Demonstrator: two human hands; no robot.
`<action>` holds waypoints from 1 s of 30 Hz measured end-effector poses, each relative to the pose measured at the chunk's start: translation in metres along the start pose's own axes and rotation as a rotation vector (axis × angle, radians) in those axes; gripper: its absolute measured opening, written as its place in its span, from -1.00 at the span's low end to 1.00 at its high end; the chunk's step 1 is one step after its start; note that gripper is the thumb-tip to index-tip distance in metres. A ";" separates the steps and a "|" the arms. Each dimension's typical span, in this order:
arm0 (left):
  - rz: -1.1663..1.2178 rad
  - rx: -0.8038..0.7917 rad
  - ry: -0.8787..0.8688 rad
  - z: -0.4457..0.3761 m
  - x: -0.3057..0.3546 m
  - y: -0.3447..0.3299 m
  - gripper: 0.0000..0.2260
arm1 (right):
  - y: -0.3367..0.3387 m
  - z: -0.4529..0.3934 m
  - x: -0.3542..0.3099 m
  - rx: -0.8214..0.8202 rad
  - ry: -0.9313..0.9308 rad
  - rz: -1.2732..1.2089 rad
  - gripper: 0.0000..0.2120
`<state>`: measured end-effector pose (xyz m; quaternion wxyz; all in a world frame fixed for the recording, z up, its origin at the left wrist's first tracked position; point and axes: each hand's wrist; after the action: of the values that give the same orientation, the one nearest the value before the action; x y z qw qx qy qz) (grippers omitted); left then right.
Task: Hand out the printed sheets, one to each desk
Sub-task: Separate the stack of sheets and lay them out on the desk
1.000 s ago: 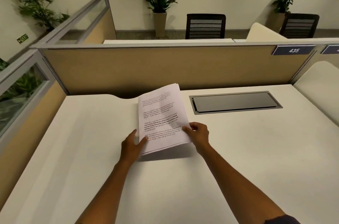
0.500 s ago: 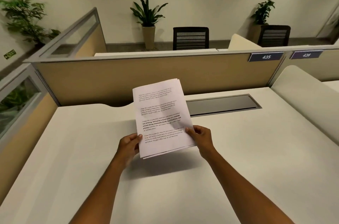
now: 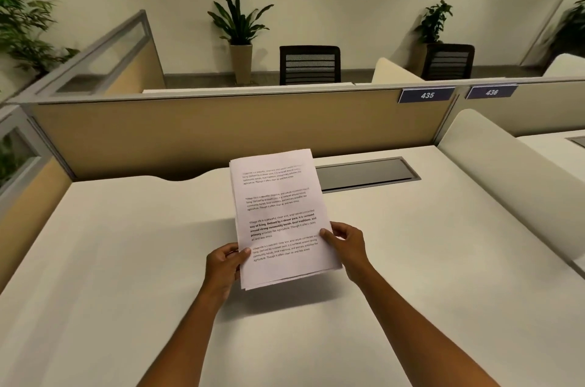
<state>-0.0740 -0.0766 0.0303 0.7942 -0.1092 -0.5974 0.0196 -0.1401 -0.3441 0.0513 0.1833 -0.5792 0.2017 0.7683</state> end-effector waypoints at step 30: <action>-0.134 0.277 -0.109 0.122 -0.045 -0.092 -0.96 | 0.129 0.025 -0.001 -0.243 0.057 0.182 -0.61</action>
<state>-0.2118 -0.1551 0.0381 0.7677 0.0426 -0.6370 0.0546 -0.2266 -0.4410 0.0712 0.0356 -0.5980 0.1638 0.7838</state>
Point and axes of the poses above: each hand's wrist, its own z-axis away from the middle knuckle, its own y-axis out of the back of the hand, x = y × z, and after that the axes turned 5 degrees about -y, right-handed
